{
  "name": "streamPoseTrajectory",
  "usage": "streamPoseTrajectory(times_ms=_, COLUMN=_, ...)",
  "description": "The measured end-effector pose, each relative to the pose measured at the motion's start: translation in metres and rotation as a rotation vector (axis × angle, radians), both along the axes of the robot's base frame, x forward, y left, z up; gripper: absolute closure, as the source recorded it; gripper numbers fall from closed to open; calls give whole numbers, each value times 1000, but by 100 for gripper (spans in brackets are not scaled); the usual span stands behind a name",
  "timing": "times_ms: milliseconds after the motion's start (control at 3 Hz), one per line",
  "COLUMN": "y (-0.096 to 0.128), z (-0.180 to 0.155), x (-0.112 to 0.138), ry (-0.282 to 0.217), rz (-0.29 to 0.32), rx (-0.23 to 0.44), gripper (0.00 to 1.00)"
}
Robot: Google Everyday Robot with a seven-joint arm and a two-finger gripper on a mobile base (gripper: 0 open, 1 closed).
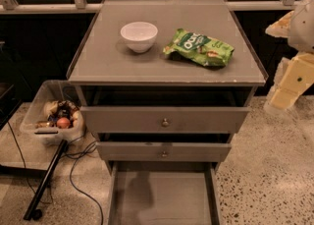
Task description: Place green rice chip bag into bottom drawer
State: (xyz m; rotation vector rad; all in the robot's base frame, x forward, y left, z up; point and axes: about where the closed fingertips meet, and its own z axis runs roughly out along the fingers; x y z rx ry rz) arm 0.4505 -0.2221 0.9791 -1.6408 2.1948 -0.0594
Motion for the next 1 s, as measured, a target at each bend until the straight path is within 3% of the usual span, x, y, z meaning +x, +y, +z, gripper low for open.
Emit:
streamPoseTrajectory(times_ms=333, y=-17, z=-2, x=20, ry=-58, rz=-63, rx=111, gripper=0)
streamPoseTrajectory(times_ms=667, y=-15, z=-2, x=42, ry=-120, rz=-63, rx=224, gripper=0)
streamPoseTrajectory(times_ms=1000, y=-15, z=-2, x=42, ry=-120, rz=-63, rx=223, gripper=0)
